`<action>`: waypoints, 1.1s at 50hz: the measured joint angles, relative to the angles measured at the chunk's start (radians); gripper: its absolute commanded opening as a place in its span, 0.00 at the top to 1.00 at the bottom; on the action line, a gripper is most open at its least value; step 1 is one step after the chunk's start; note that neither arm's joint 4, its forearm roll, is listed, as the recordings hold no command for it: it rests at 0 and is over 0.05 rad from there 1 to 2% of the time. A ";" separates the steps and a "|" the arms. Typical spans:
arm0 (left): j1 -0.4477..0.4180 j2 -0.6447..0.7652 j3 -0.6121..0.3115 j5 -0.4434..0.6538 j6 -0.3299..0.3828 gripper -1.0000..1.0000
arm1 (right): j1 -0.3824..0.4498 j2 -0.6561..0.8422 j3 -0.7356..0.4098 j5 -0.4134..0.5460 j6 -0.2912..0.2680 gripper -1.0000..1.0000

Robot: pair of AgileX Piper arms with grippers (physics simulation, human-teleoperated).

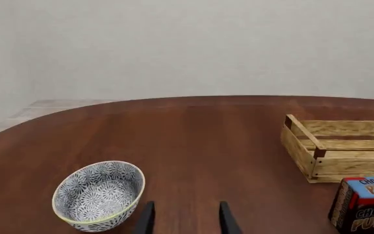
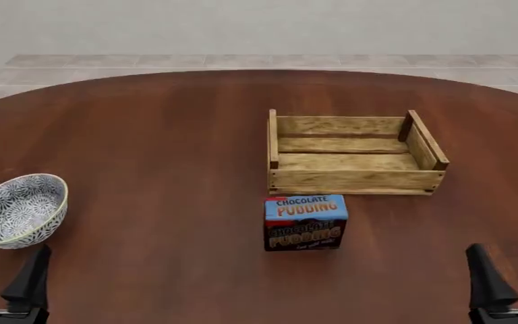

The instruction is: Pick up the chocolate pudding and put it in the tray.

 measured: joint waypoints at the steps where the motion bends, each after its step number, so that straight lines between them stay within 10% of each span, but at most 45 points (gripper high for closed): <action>1: 0.000 0.000 0.000 0.000 0.000 0.00 | 0.005 0.003 0.000 -0.003 -0.003 0.00; 30: 0.000 0.004 -0.002 -0.001 0.000 0.00 | 0.003 0.199 -0.045 -0.117 0.010 0.00; 55: 0.000 0.005 -0.003 -0.001 0.000 0.00 | 0.005 0.596 -0.638 0.055 -0.153 0.00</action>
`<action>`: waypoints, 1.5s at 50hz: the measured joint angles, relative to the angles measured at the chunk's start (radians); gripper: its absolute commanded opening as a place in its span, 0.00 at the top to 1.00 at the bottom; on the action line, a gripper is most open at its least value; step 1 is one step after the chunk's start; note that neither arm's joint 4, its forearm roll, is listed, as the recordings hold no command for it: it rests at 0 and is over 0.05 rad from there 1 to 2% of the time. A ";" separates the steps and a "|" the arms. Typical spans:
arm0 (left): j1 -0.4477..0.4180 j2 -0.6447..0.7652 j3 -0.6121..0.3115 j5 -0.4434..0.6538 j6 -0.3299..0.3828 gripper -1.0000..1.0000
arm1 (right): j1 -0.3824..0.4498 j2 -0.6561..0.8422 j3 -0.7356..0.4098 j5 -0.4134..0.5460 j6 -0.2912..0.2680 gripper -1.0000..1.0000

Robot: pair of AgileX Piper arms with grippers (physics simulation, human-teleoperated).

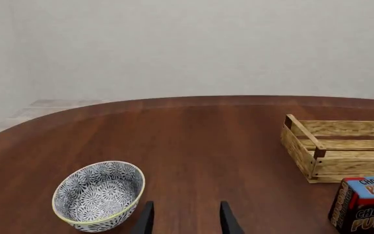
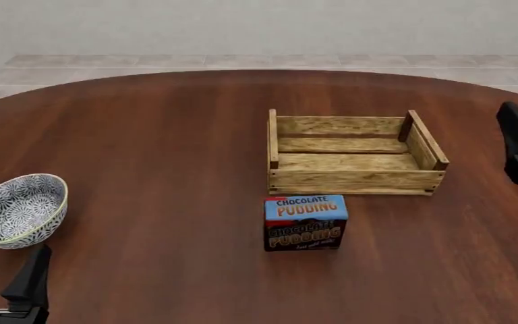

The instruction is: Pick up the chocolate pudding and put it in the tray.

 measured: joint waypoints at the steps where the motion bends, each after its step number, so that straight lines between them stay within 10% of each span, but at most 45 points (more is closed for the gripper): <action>1: 0.000 0.000 0.000 0.000 0.000 0.00 | 0.002 0.011 -0.020 0.005 -0.004 0.00; 46: 0.000 0.000 0.000 0.000 0.000 0.00 | 0.455 0.396 -0.508 0.251 -0.465 0.00; 75: 0.000 0.000 0.000 0.000 0.000 0.00 | 0.592 0.602 -0.659 0.502 -0.630 0.00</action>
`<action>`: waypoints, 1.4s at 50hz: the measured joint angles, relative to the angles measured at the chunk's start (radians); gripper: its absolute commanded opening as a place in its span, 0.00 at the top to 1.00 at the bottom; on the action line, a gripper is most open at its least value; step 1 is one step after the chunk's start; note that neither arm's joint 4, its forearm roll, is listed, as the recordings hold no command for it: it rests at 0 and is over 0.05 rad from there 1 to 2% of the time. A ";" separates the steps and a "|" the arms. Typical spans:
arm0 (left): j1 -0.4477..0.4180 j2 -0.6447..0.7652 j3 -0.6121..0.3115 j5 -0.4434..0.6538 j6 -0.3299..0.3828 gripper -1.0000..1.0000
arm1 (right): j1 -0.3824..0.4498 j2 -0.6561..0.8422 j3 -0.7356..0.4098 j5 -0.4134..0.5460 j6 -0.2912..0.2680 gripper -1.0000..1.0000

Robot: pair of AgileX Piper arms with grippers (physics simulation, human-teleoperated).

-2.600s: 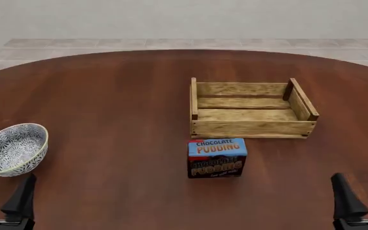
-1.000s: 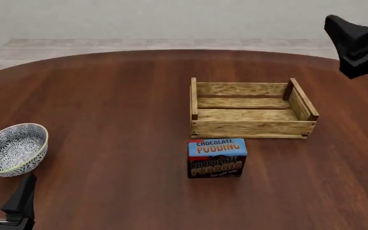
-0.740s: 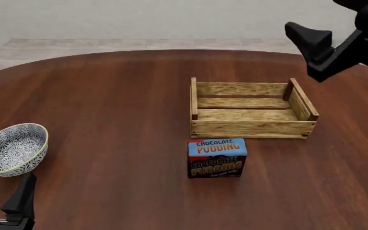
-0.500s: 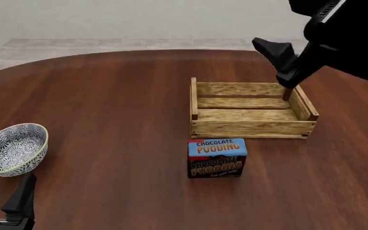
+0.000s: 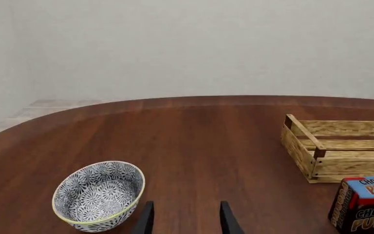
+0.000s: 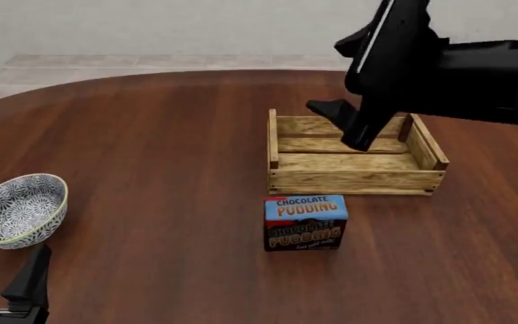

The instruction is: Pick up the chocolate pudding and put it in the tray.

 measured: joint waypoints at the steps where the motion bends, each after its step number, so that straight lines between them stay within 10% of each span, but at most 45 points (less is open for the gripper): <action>1: 0.000 0.000 0.000 0.000 0.000 0.00 | 0.003 0.005 -0.002 0.006 -0.003 0.00; 70: 0.000 0.000 0.000 0.000 0.000 0.00 | -0.001 0.101 0.090 0.213 -0.315 0.00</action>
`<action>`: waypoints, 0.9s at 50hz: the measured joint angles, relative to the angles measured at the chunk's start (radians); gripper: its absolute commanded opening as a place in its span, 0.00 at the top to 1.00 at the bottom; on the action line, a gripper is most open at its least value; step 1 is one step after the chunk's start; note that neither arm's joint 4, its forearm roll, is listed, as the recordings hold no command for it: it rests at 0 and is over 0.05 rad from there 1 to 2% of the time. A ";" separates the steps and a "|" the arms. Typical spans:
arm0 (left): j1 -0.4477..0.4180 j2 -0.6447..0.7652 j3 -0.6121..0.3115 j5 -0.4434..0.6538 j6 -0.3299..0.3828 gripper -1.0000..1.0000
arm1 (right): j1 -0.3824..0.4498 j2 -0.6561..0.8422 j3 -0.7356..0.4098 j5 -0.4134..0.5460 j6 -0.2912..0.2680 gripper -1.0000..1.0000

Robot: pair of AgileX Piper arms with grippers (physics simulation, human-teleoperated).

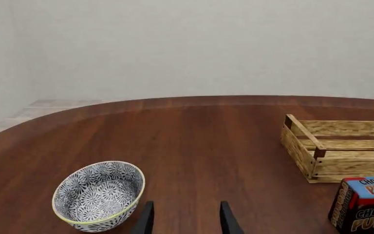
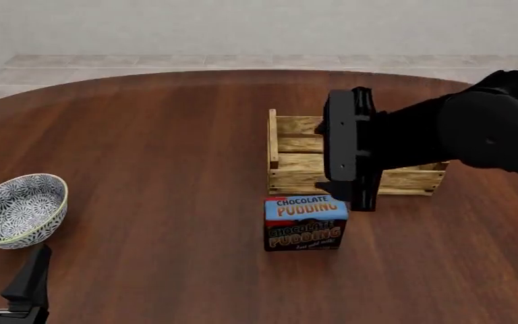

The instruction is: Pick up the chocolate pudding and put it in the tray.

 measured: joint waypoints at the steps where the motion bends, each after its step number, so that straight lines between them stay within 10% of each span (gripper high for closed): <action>1: 0.000 0.000 0.000 0.000 0.000 0.00 | 0.000 -0.001 0.004 0.000 -0.005 0.00; 19: 0.000 0.000 0.000 0.000 0.000 0.00 | -0.010 -0.003 0.077 -0.044 -0.106 0.00; 45: 0.000 0.000 0.000 0.000 0.000 0.00 | 0.037 0.008 0.150 -0.112 -0.070 0.00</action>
